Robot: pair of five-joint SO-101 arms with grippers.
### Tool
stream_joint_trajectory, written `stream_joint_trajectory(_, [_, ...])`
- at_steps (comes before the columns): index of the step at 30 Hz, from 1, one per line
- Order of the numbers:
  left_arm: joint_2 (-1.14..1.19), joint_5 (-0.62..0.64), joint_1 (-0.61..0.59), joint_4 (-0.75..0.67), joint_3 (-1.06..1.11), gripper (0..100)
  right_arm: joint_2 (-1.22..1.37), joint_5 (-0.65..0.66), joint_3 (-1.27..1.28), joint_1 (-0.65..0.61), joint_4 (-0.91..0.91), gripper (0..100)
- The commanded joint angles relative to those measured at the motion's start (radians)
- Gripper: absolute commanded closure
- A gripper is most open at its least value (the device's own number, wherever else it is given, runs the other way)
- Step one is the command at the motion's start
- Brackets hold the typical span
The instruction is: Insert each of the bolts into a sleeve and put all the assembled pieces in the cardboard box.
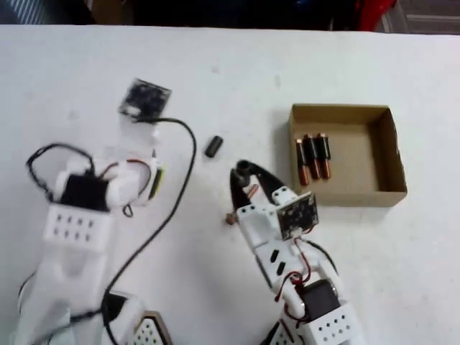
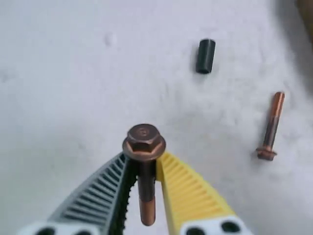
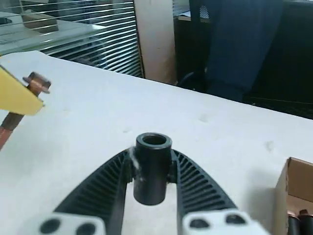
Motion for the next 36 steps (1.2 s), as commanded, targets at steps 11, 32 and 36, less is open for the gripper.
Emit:
stream_joint_trajectory(11, [-0.285,0.175,0.216,-0.135,-0.012,98,-0.005,0.000,0.009,-0.125,-0.025,98.1])
stream_joint_trajectory(32, [-0.443,0.175,0.420,-0.491,0.218,98,-0.005,0.000,0.009,-0.203,-0.101,98.1])
stream_joint_trajectory(36, [-0.443,0.173,0.426,-0.582,0.267,98,-0.004,0.000,0.009,-0.202,-0.074,98.1])
